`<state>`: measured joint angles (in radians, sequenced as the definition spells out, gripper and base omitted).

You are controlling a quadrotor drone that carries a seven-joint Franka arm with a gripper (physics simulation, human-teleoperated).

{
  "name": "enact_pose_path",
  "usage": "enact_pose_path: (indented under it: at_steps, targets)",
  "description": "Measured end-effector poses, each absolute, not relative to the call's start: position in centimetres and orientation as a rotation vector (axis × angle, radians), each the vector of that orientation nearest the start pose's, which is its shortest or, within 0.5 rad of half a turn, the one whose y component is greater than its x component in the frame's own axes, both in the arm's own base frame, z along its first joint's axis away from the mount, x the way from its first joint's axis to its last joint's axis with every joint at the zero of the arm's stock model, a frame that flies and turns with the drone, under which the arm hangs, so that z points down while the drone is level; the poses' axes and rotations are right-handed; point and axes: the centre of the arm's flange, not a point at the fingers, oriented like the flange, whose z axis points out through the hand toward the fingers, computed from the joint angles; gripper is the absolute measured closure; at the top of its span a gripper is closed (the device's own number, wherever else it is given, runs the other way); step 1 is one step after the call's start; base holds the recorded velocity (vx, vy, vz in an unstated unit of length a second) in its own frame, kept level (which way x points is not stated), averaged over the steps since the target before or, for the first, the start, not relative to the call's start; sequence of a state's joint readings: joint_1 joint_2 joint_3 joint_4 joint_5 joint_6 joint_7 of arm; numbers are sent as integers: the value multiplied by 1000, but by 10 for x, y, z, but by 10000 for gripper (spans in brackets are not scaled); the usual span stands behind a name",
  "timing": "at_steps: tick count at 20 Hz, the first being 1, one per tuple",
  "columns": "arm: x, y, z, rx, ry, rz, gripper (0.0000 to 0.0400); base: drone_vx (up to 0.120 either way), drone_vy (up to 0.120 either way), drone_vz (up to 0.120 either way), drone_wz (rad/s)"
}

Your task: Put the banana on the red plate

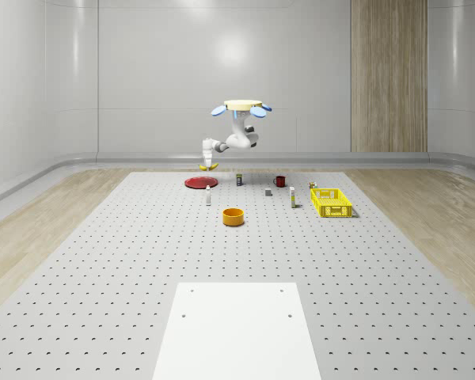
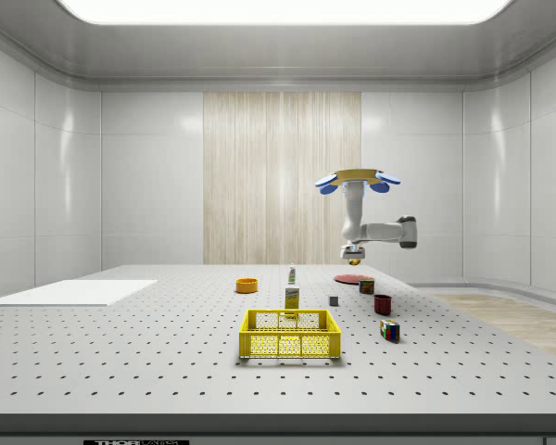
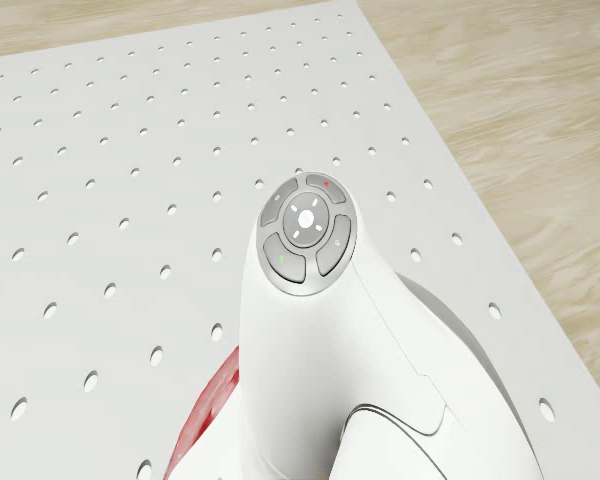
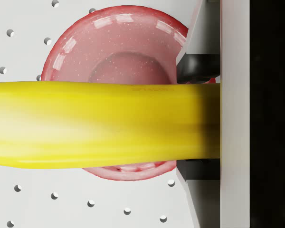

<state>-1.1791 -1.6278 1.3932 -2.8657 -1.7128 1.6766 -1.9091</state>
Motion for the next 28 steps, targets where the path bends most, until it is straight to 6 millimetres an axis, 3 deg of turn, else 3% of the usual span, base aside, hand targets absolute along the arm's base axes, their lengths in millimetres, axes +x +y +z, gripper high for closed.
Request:
enact_pose_path:
  at_steps: [4, 7, 17, 28]
  targets:
    - [307, 4, 489, -18, -16, 3469, 199, 0, -120, 0, 0]
    - [307, 4, 491, -18, -16, 3470, 199, 0, 0, 0, 0]
    - [307, 3, 529, -19, -16, 3470, 199, 0, 0, 0, 0]
    - [332, -3, 556, -20, -16, 3471, 199, 0, 0, 0, 0]
